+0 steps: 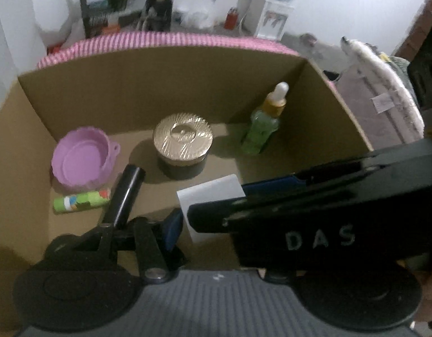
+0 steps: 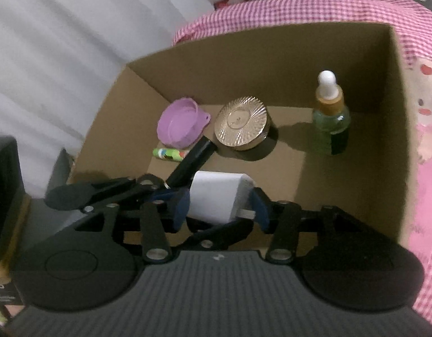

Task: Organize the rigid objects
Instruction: 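Lower the charger block onto the box floor and open the right tool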

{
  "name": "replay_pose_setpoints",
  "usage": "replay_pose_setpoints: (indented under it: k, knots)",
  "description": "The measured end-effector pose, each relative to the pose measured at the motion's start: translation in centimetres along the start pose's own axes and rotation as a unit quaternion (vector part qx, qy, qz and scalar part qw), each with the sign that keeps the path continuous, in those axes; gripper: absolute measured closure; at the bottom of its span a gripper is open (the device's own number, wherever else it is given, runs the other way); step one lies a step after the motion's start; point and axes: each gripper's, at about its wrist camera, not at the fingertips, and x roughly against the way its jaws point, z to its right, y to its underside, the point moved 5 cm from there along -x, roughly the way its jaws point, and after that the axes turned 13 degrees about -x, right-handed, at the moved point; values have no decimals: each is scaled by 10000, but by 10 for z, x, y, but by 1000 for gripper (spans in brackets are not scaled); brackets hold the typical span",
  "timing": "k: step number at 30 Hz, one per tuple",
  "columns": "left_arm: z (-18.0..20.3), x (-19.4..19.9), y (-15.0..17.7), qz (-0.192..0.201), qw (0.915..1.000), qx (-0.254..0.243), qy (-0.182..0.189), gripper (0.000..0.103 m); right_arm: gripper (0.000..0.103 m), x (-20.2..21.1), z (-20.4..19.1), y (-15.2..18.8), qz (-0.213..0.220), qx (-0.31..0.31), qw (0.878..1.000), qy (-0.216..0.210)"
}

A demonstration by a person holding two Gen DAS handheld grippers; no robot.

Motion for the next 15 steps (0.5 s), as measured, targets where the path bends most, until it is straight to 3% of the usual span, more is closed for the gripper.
replay_pose_setpoints:
  k: [4, 8, 11, 15]
  knots:
    - [-2, -4, 1, -197, 9996, 85, 181, 46, 47, -13, 0, 0, -259, -29, 9996, 76]
    - [-5, 1, 1, -188, 9994, 165, 258, 38, 41, -20, 0, 0, -404, -101, 9991, 124]
    - [-3, 4, -1, -130, 9994, 189, 262, 32, 32, -16, -1, 0, -319, -122, 9994, 72]
    - [0, 18, 1, 92, 9996, 161, 224, 26, 27, 3, -6, -1, 22, -107, 9999, -131]
